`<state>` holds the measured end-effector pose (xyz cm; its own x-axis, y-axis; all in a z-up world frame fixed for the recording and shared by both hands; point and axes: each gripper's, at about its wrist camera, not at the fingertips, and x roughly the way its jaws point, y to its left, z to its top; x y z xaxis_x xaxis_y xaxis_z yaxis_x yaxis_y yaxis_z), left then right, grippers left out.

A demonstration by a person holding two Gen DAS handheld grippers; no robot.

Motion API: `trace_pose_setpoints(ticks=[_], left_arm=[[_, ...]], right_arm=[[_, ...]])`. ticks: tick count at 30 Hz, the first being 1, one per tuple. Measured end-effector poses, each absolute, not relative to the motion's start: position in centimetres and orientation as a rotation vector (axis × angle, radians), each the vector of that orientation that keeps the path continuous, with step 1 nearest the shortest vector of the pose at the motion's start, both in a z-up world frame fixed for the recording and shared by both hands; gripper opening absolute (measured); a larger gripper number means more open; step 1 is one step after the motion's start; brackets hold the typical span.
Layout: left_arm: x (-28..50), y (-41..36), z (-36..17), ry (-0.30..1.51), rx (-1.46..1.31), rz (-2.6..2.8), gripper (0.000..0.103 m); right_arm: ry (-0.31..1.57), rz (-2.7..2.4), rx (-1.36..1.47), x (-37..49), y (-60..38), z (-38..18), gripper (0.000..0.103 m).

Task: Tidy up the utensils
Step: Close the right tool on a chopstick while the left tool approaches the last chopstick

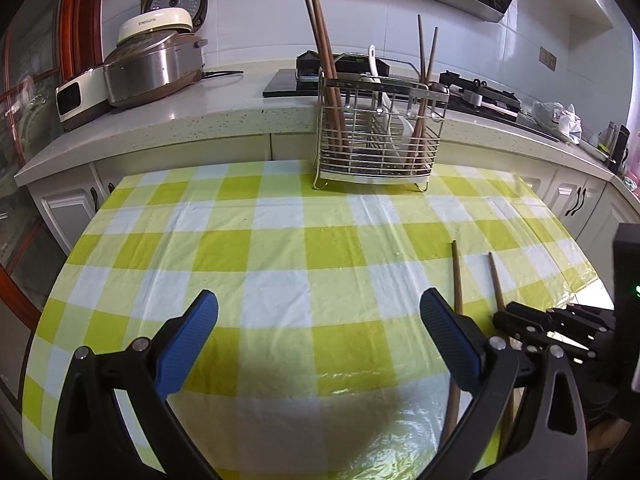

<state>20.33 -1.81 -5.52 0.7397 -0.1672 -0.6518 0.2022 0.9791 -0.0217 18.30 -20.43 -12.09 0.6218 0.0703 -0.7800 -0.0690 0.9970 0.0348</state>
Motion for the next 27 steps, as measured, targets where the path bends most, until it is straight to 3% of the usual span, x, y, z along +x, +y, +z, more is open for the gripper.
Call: trace_pose_setpoints(ticks=[4,19,27], left_arm=[[20.1,-1.3,-5.7,0.709,0.049,-0.198,0.098],[20.6,-0.7,-6.9,0.749,0.007,-0.184,0.098],[20.3,-1.6,-6.4,0.726,-0.001,-0.158,0.098]], right_arm=[[0.876,0.133,-0.035,18.7,-19.2,-12.2,0.006],[0.914,0.125,-0.12,20.3,-19.5,-12.0,0.008],[0.82,0.124,-0.094,18.8,-20.4,-11.3,0.007]])
